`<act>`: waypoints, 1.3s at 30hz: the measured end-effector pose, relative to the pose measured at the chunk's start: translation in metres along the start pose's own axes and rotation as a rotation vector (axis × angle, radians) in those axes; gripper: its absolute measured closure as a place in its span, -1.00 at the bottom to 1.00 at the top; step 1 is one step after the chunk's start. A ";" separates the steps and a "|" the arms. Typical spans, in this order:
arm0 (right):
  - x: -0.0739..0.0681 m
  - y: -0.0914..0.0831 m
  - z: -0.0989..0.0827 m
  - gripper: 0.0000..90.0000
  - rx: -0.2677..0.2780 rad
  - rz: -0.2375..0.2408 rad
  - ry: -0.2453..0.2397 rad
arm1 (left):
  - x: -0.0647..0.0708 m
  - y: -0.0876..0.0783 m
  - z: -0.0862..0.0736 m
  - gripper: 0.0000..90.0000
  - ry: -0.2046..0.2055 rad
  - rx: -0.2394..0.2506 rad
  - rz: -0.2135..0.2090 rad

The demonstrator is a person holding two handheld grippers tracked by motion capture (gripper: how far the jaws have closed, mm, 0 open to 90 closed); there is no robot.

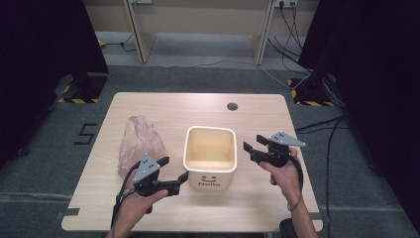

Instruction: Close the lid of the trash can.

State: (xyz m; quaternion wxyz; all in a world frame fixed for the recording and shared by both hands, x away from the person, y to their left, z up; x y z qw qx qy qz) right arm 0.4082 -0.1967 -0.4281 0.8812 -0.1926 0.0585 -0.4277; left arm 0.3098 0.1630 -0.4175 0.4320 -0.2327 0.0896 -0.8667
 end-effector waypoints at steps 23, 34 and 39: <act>-0.006 -0.006 -0.036 -0.31 -0.063 0.031 0.029 | -0.014 0.008 -0.033 -0.66 -0.028 -0.075 0.019; -0.011 -0.007 -0.052 -0.34 -0.088 0.051 0.039 | -0.020 0.009 -0.043 -0.66 -0.026 -0.097 0.036; -0.013 -0.009 -0.062 -0.37 -0.105 0.056 0.054 | -0.028 0.006 -0.053 -0.66 -0.031 -0.112 0.057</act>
Point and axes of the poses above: each handheld gripper's, and its own axes: y roughly forward along the jaws, z roughly out of its top, x roughly to its right, the point moved 1 cm from there along y, roughly forward along the jaws, and after that the axes turned 12 degrees about -y, right-handed, at the moved point
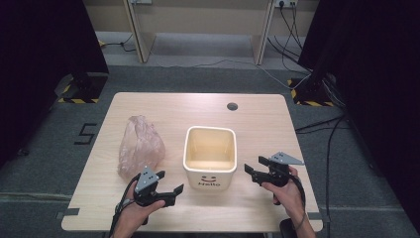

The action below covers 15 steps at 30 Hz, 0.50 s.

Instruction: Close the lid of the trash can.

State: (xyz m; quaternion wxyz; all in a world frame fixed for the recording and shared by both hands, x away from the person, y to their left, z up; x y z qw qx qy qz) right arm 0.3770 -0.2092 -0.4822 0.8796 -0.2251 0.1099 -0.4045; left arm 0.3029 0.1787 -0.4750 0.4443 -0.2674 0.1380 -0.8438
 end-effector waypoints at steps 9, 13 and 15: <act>-0.007 0.000 -0.009 -0.39 -0.019 0.016 0.007 | -0.008 0.005 -0.015 -0.66 0.000 -0.052 0.012; -0.010 -0.002 -0.013 -0.41 -0.020 0.025 0.013 | -0.012 0.006 -0.023 -0.66 0.003 -0.088 0.016; -0.010 -0.002 -0.014 -0.42 -0.023 0.025 0.018 | -0.013 0.006 -0.024 -0.66 0.002 -0.088 0.019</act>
Point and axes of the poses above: each handheld gripper's, and its own axes: y roughly forward along the jaws, z roughly out of its top, x roughly to its right, the point moved 1 cm from there along y, roughly forward along the jaws, and after that the axes turned 12 degrees about -y, right-handed, at the moved point
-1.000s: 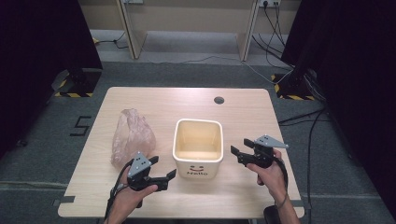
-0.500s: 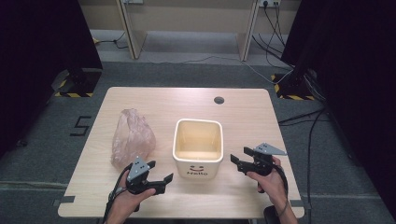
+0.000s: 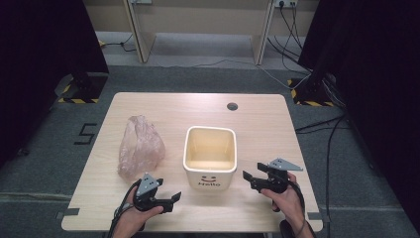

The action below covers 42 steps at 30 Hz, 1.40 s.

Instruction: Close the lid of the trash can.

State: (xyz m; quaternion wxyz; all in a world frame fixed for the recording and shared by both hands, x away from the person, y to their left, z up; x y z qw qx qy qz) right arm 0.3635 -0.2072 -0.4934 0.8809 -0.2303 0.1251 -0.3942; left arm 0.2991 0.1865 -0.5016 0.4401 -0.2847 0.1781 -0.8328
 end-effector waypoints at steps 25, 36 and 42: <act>-0.028 0.005 -0.019 -0.60 -0.087 0.061 -0.046 | -0.014 0.010 -0.024 -0.67 0.088 -0.112 0.123; -0.032 0.007 -0.022 -0.62 -0.154 0.038 -0.093 | -0.015 0.010 -0.023 -0.69 0.081 -0.114 0.131; -0.032 0.008 -0.024 -0.62 -0.207 0.011 -0.134 | -0.015 0.010 -0.023 -0.69 0.081 -0.114 0.130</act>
Point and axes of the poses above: each handheld gripper's, and its own axes: y roughly forward along the jaws, z roughly out of its top, x roughly to its right, the point moved 1 cm from there along y, roughly forward along the jaws, and after that the axes turned 12 degrees about -y, right-handed, at the moved point
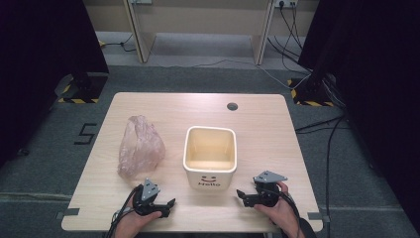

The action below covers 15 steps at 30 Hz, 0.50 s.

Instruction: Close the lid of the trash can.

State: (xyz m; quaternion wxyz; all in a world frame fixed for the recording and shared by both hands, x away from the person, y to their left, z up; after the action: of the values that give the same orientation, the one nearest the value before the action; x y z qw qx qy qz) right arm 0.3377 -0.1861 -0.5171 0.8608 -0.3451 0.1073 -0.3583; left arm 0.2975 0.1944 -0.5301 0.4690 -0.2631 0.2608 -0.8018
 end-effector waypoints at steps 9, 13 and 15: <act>0.004 0.000 -0.003 -0.62 -0.025 -0.027 0.000 | 0.000 0.000 0.000 -0.69 0.000 0.000 0.000; 0.005 0.001 -0.004 -0.62 -0.031 -0.022 -0.003 | 0.000 0.000 0.000 -0.69 0.001 -0.001 0.000; 0.006 0.001 -0.004 -0.62 -0.031 -0.024 0.000 | 0.000 0.000 0.000 -0.69 0.001 -0.001 0.000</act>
State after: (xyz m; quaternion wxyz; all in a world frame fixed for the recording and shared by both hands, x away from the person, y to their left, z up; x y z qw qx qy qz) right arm 0.3404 -0.1918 -0.5204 0.8510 -0.3595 0.1086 -0.3671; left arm 0.2976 0.1944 -0.5301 0.4687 -0.2630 0.2613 -0.8018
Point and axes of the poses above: each handheld gripper's, and its own axes: y roughly forward along the jaws, z roughly out of its top, x roughly to its right, the point moved 1 cm from there along y, roughly forward along the jaws, and after that the axes turned 12 degrees about -y, right-handed, at the moved point
